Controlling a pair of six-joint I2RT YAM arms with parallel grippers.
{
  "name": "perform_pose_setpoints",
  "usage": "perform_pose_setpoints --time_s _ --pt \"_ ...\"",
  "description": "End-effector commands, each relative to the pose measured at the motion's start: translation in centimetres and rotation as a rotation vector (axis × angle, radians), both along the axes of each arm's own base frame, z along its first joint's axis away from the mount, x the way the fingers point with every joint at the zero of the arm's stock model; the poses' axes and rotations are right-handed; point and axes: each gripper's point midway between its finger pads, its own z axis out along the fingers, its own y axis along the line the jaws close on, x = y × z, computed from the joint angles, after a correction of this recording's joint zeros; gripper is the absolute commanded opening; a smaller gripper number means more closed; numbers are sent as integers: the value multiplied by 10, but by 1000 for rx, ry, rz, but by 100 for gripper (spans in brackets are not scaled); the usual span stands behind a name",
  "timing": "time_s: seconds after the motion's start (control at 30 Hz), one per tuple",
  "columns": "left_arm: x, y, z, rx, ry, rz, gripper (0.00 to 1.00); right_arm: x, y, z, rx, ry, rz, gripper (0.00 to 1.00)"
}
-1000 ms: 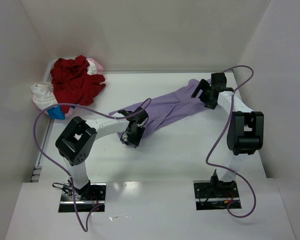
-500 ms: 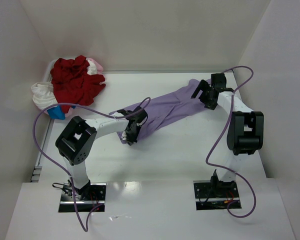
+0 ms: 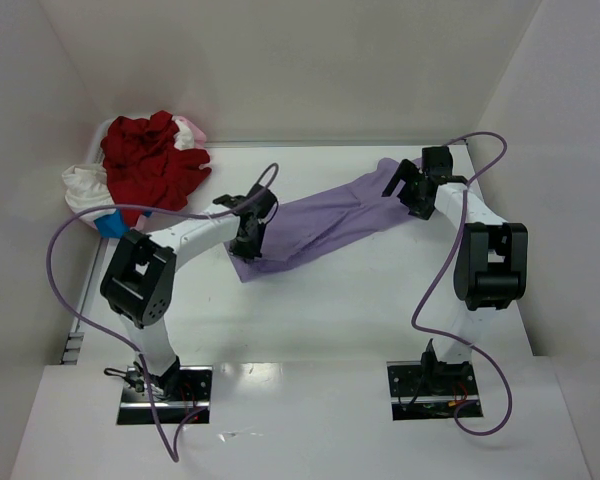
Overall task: Fold and stack the t-shirts
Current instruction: Rotate the tshirt 90 degrees
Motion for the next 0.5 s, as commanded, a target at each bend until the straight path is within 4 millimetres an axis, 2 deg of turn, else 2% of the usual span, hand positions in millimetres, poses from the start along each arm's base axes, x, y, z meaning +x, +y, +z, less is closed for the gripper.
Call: perform_pose_setpoints --time_s 0.0,0.07,0.1,0.13,0.2,0.37,0.43,0.47 --pt "20 18 28 1 -62 22 0 1 4 22 -3 -67 20 100" --pt "28 26 32 -6 -74 21 0 1 4 22 -3 -67 20 100" --pt "29 29 27 -11 -58 31 0 1 4 22 -3 -67 20 100" --pt "35 37 30 -9 -66 47 0 1 4 22 -3 -67 20 100" --pt "41 42 22 -21 -54 55 0 1 4 22 -3 -67 20 100" --pt "61 64 18 -18 -68 108 1 1 4 26 -3 -77 20 100" --pt "63 63 17 -39 -58 100 1 1 4 26 -3 -77 20 100" --pt "67 68 18 -39 -69 107 4 1 4 26 -3 -77 20 100"
